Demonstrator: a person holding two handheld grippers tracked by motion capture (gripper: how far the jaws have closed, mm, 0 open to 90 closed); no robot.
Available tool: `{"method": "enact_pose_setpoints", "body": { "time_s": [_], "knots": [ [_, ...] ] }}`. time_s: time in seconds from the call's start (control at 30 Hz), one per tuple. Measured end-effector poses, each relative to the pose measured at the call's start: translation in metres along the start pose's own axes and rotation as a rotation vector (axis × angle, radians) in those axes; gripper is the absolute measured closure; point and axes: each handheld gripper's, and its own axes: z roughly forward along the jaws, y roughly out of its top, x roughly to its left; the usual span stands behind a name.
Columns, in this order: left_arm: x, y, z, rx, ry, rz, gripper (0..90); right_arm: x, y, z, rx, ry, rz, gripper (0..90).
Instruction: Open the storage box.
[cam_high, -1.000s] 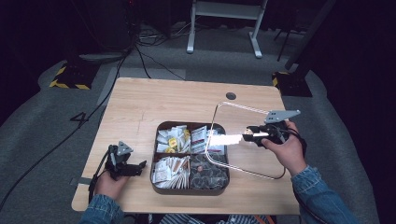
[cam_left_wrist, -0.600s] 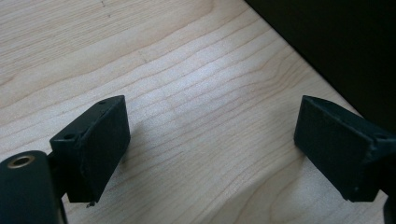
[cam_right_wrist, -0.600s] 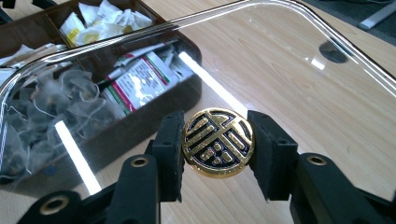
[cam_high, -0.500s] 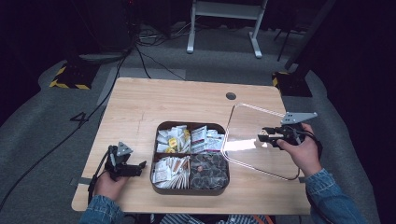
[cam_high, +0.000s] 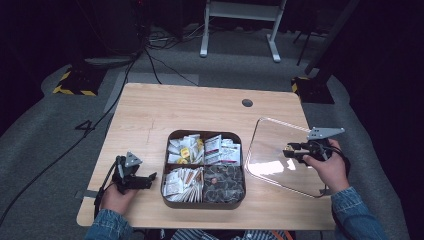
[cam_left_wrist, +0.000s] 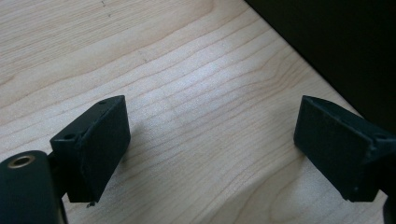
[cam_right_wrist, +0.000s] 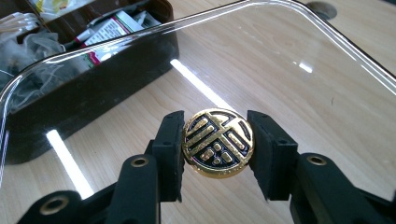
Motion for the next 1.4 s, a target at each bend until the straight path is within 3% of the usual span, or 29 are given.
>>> {"method": "enact_pose_setpoints", "body": {
  "time_s": [0.17,0.33,0.47,0.8,1.4],
  "knots": [
    [0.000,0.000,0.000,0.000,-0.001,0.003,11.0,-0.005,-0.015,0.007,0.012,-0.003,0.017,58.6],
    [0.000,0.000,0.000,0.000,-0.001,0.002,11.0,-0.005,-0.024,0.012,0.019,0.005,-0.010,58.6],
    [0.000,0.000,0.000,0.000,-0.001,0.002,11.0,-0.008,-0.036,0.017,-0.005,0.016,0.026,58.6],
    [0.000,0.000,0.000,0.000,-0.002,0.002,11.0,-0.011,-0.053,0.030,0.047,0.006,0.025,58.6],
    [0.001,0.002,0.002,-0.002,-0.004,0.001,12.5,-0.010,-0.064,0.038,0.059,0.014,0.021,58.4]
  ]
}}
